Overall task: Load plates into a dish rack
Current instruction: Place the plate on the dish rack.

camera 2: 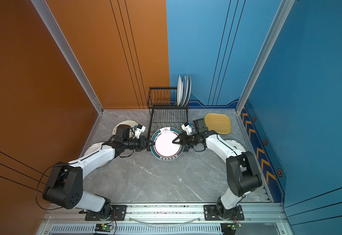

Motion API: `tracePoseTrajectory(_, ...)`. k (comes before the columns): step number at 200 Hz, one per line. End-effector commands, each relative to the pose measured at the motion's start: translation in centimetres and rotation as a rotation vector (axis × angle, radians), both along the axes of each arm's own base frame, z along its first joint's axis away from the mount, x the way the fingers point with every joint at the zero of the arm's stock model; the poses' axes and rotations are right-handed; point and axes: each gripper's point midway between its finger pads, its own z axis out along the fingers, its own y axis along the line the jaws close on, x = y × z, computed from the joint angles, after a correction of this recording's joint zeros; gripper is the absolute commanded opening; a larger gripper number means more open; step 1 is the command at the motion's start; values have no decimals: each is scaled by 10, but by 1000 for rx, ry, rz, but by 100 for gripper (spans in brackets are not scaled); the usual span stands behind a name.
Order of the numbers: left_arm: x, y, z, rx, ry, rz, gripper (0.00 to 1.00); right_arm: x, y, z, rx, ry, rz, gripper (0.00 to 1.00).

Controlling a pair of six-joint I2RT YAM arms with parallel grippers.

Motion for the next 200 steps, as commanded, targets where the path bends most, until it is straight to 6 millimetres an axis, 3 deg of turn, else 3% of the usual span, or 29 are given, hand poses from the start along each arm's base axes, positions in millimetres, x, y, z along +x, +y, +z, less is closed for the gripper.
tracePoseTrajectory(1,9,-4,26,-65,-68,-38,0,10,8,21,48,-58,18,37)
tracePoseTrajectory(38,14,-2,26,-72,-60,-37,0,16,10,28,66,-73,17,18)
tracePoseTrajectory(53,18,-1,26,-70,-58,-33,0,19,13,32,75,-81,20,6)
tracePoseTrajectory(63,20,0,26,-65,-54,-30,12,21,13,35,79,-87,20,0)
tracePoseTrajectory(87,25,6,26,-19,-55,-9,55,30,14,45,80,-101,3,0)
tracePoseTrajectory(101,29,12,22,24,-55,8,70,37,11,53,57,-124,-29,0)
tracePoseTrajectory(108,35,13,30,33,-78,14,74,40,9,57,34,-138,-45,0)
tracePoseTrajectory(124,42,19,27,74,-77,35,82,46,1,69,-51,-192,-93,0)
tracePoseTrajectory(143,45,26,22,124,-57,54,85,50,-10,86,-192,-274,-157,0)
tracePoseTrajectory(148,46,27,21,136,-57,58,90,51,-12,93,-226,-299,-180,0)
tracePoseTrajectory(200,48,47,16,233,-70,102,96,51,-28,155,-537,-508,-365,0)
